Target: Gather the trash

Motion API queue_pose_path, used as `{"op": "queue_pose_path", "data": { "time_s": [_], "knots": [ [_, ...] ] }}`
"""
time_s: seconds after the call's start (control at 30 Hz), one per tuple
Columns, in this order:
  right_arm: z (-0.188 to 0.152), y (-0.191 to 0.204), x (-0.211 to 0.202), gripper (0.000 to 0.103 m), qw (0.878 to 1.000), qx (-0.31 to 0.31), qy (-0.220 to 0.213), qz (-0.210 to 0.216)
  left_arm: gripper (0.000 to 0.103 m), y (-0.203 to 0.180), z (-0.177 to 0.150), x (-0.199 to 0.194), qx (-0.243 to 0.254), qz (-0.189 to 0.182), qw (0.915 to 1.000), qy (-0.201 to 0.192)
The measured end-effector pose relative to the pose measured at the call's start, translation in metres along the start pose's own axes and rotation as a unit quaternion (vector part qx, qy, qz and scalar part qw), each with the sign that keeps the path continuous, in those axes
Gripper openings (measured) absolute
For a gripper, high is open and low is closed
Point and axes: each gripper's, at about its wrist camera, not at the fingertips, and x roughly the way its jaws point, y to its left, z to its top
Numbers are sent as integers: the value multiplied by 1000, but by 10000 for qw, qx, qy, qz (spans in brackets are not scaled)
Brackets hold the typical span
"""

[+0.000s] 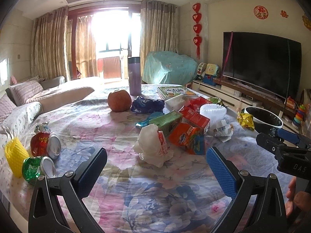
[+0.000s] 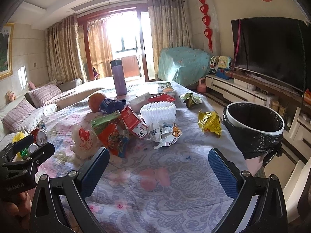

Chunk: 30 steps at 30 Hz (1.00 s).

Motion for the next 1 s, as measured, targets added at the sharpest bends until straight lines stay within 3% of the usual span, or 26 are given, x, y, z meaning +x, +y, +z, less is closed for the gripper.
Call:
{"op": "queue_pose_path", "data": {
  "time_s": [0.53, 0.93, 1.0],
  "knots": [
    [12, -13, 48, 102, 9973, 178, 672, 228, 102, 7, 15, 57, -176, 61, 9971, 742],
    [27, -38, 107, 100, 9897, 496, 1305, 323, 97, 19, 25, 118, -416, 68, 9912, 1254],
    [28, -41, 118, 97, 9877, 541, 1419, 376, 92, 20, 26, 127, -445, 51, 9902, 1321]
  ]
}}
